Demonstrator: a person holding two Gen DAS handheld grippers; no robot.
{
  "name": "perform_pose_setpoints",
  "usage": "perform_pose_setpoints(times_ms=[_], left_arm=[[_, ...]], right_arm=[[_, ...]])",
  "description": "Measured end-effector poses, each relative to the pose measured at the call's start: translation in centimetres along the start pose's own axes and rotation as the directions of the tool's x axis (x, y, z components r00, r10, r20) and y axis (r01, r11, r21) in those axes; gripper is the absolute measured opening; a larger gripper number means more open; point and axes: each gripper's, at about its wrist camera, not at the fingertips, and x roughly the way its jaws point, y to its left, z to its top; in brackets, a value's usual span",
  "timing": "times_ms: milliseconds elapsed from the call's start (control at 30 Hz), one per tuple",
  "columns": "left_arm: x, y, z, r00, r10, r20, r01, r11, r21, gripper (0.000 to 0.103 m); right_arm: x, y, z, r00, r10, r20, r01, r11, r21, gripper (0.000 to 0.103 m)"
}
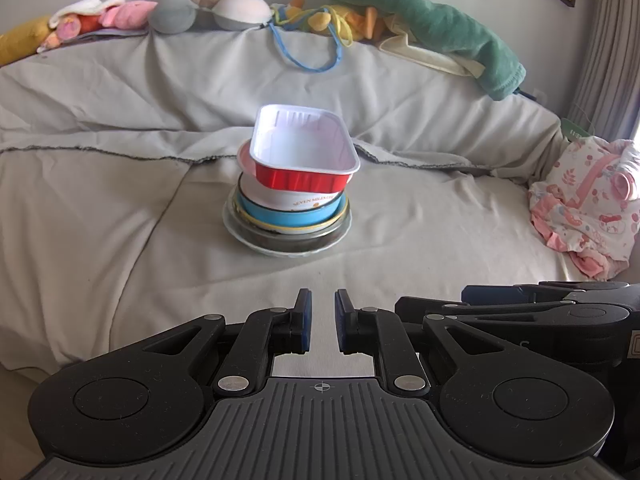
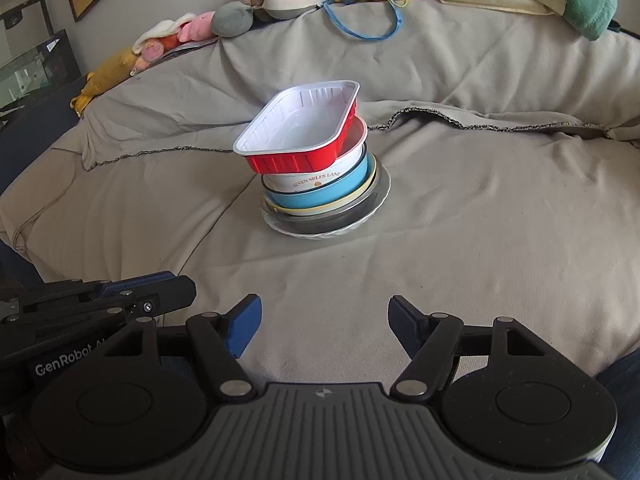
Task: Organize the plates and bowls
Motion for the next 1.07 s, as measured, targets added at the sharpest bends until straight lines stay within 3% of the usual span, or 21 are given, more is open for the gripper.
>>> perform_pose_setpoints(times_ms=[800, 1067], left_arm=[[0.11, 0.08, -0.05, 1.000, -0.011, -0.008, 0.011, 1.000, -0.005, 0.015], [0.78, 0.18, 0.22, 0.999, 0.046, -0.012, -0.046, 0.999, -0.022, 0.015]], right_arm=[[0.05, 0.15, -0.09, 1.000, -0.001, 0.001, 0.001, 1.000, 0.001, 0.072], [0.35, -0.27, 0.06, 1.000, 0.019, -0.009, -0.019, 1.000, 0.008, 0.071]])
